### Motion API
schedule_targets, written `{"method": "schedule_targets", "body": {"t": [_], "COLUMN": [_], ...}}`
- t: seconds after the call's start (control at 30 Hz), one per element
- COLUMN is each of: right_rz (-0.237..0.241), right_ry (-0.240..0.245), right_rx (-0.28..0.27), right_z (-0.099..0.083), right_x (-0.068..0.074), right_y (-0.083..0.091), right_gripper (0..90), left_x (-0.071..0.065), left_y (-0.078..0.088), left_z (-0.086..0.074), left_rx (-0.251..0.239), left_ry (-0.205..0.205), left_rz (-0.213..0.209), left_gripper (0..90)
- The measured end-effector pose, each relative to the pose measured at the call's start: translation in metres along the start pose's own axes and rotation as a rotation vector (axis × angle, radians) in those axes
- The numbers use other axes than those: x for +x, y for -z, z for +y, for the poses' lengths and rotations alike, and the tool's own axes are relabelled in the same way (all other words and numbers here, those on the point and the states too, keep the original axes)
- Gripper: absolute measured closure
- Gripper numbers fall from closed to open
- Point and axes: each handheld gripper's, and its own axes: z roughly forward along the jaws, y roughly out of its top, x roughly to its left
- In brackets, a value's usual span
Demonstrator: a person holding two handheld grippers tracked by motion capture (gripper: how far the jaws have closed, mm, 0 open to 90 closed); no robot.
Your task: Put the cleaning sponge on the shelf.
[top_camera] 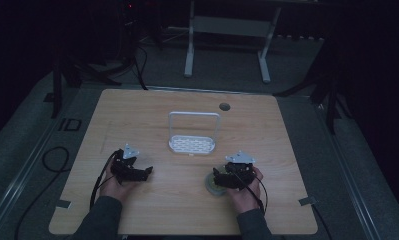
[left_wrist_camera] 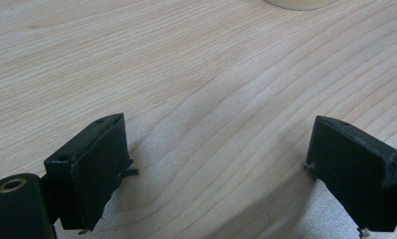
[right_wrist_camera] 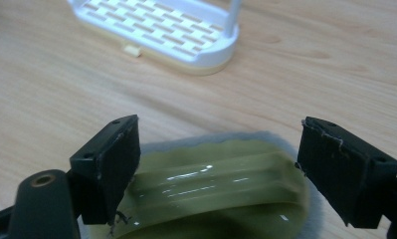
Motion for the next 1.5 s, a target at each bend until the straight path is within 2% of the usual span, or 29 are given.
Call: {"method": "schedule_targets", "body": {"t": [0.23, 0.53, 0.8, 0.9, 1.0, 1.17, 1.33, 1.5], "right_rz": [0.026, 0.035, -0.008, 0.015, 0.030, 0.057, 0.072, 0.084], "right_ry": [0.034, 0.025, -0.011, -0.012, -0.006, -0.016, -0.002, 0.018], "right_rx": [0.022, 0.058, 0.064, 0.073, 0.093, 0.101, 0.120, 0.148], "right_z": [-0.006, -0.014, -0.022, -0.024, -0.026, -0.027, -0.024, -0.020], "right_x": [0.001, -0.011, -0.016, -0.016, -0.016, -0.022, -0.028, -0.033], "right_y": [0.004, 0.019, 0.031, 0.034, 0.034, 0.036, 0.039, 0.040], "right_gripper": [18.3, 22.6, 11.0, 12.9, 16.1, 28.1, 42.2, 50.2], "left_x": [0.000, 0.000, 0.000, 0.000, 0.000, 0.000, 0.000, 0.000], "left_y": [0.000, 0.000, 0.000, 0.000, 0.000, 0.000, 0.000, 0.000], "left_z": [0.000, 0.000, 0.000, 0.000, 0.000, 0.000, 0.000, 0.000], "left_rx": [0.000, -0.002, -0.001, -0.001, -0.001, -0.001, -0.001, -0.001], "left_ry": [0.001, 0.002, 0.003, 0.003, 0.003, 0.003, 0.004, 0.004], "left_rz": [0.000, 0.001, 0.002, 0.002, 0.002, 0.002, 0.002, 0.002], "left_gripper": [9.5, 9.6, 9.6, 9.6, 9.6, 9.6, 9.6, 9.6]}}
